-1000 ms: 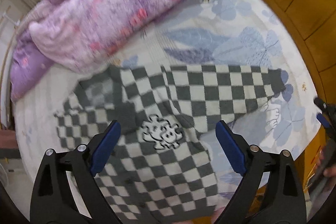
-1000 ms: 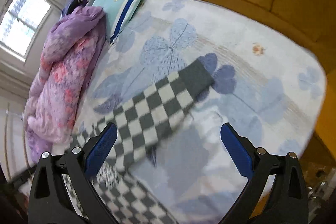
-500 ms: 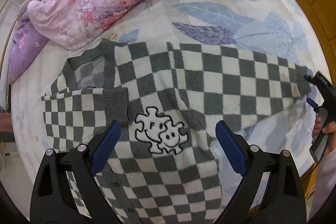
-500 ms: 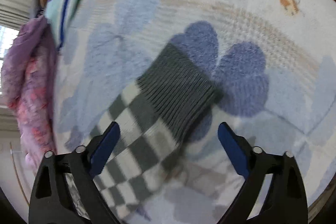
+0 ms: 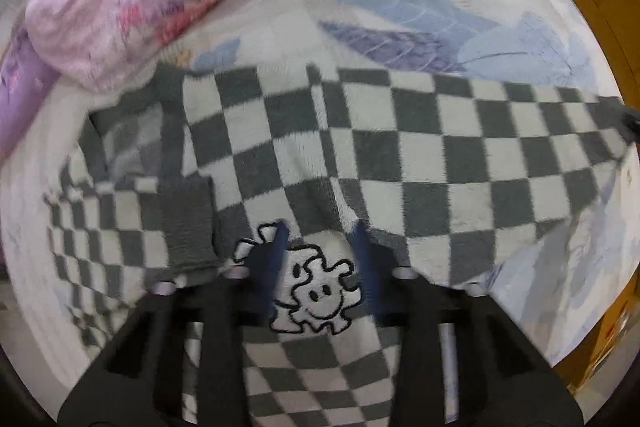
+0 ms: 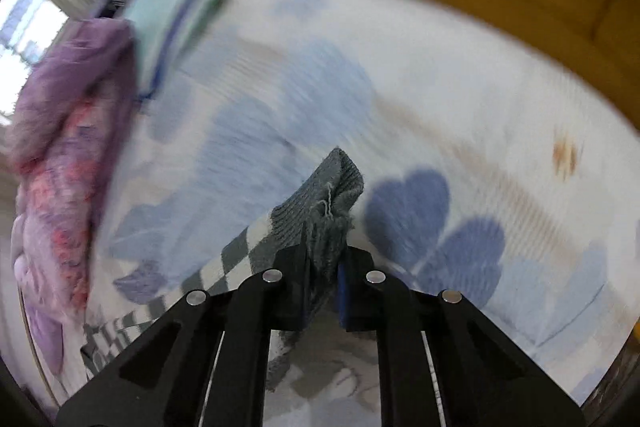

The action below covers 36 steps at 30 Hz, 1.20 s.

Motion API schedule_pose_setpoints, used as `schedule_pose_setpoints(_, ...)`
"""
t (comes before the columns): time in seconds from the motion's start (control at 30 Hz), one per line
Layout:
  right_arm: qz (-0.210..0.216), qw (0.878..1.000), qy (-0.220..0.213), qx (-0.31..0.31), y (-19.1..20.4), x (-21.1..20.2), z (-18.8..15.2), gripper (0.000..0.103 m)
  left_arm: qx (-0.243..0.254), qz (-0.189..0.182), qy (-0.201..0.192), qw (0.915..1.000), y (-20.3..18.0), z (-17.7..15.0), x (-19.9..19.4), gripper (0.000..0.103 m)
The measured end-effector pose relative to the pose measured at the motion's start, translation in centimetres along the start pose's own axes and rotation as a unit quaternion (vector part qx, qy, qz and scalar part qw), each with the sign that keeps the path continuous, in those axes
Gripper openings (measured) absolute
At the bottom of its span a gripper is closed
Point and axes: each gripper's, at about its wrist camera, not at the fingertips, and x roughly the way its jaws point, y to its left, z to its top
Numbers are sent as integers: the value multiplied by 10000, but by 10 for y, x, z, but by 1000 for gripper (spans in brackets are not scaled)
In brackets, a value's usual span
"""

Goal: Fold large clothes
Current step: 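Lift the cuff with the right gripper and lay it across the cardigan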

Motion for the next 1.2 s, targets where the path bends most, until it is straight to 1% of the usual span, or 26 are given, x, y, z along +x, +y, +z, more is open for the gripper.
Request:
schedule_pose_setpoints(0.07,180,9995,-181,-189,14,-22,1,9,-386,-281,20,9989,10,0,13,29)
schedule_pose_setpoints(0.1,283,9983,-340,-379,25,-38,0,9,-598,-372,42,9975,15,0,22,24)
schedule_pose_setpoints(0.13,324,9971,-438,-526,34,-47,-1,9,-699,-412,39,9967,17,-1,28,17)
schedule_pose_setpoints(0.2,383,9940,-631,-813,53,-63,-1,9,-919,-520,35,9944,21,-3,44,12)
schedule_pose_setpoints(0.23,452,9923,-702,-912,63,-70,-2,9,-1044,-586,138,9927,23,-4,58,7)
schedule_pose_setpoints(0.3,587,9891,-821,-1070,87,-82,-1,9,-1129,-569,478,9908,24,-6,87,4)
schedule_pose_setpoints(0.33,701,9871,-865,-1154,98,-86,2,9,-1167,-598,492,9901,24,-8,97,3)
schedule_pose_setpoints(0.37,811,9840,-923,-1290,112,-93,2,9,-1188,-624,398,9902,24,-10,102,3)
schedule_pose_setpoints(0.4,843,9822,-962,-1375,121,-98,3,9,-1145,-610,304,9911,22,-11,105,2)
schedule_pose_setpoints(0.47,1022,9770,-1049,-1550,145,-107,4,9,-1097,-612,259,9917,22,-11,104,2)
schedule_pose_setpoints(0.53,1206,9693,-1137,-1815,172,-120,0,9,-1192,-755,209,9898,26,-11,106,1)
schedule_pose_setpoints(0.63,1435,9577,-1231,-2170,217,-135,-17,9,-1349,-1045,200,9851,38,-11,106,2)
schedule_pose_setpoints(0.7,1606,9510,-1218,-2346,246,-140,-30,9,-1376,-1142,256,9835,45,-10,98,1)
schedule_pose_setpoints(0.73,1635,9478,-1195,-2462,261,-142,-39,9,-1395,-1106,232,9837,51,-10,88,1)
schedule_pose_setpoints(0.77,1650,9457,-1141,-2559,277,-143,-48,9,-1391,-1058,147,9845,61,-11,77,1)
schedule_pose_setpoints(0.87,1960,9363,-917,-2767,319,-142,-81,9,-1437,-1071,-61,9838,88,-14,47,1)
schedule_pose_setpoints(0.93,2009,9313,-820,-2925,344,-140,-103,9,-1438,-944,-271,9847,117,-19,19,1)
schedule_pose_setpoints(0.97,2101,9280,-741,-2988,357,-139,-116,9,-1449,-887,-341,9849,127,-22,10,1)
schedule_pose_setpoints(1.0,2165,9254,-679,-3035,367,-138,-127,9,-1473,-782,-464,9849,147,-27,-7,1)
schedule_pose_setpoints(1.07,2227,9203,-539,-3170,394,-131,-152,9,-1551,-598,-587,9843,176,-39,-30,1)
schedule_pose_setpoints(1.17,2381,9153,-274,-3237,420,-119,-186,9,-1685,-389,-764,9820,216,-56,-60,1)
schedule_pose_setpoints(1.2,2441,9128,-143,-3271,431,-114,-202,9,-1762,-277,-869,9801,238,-63,-74,2)
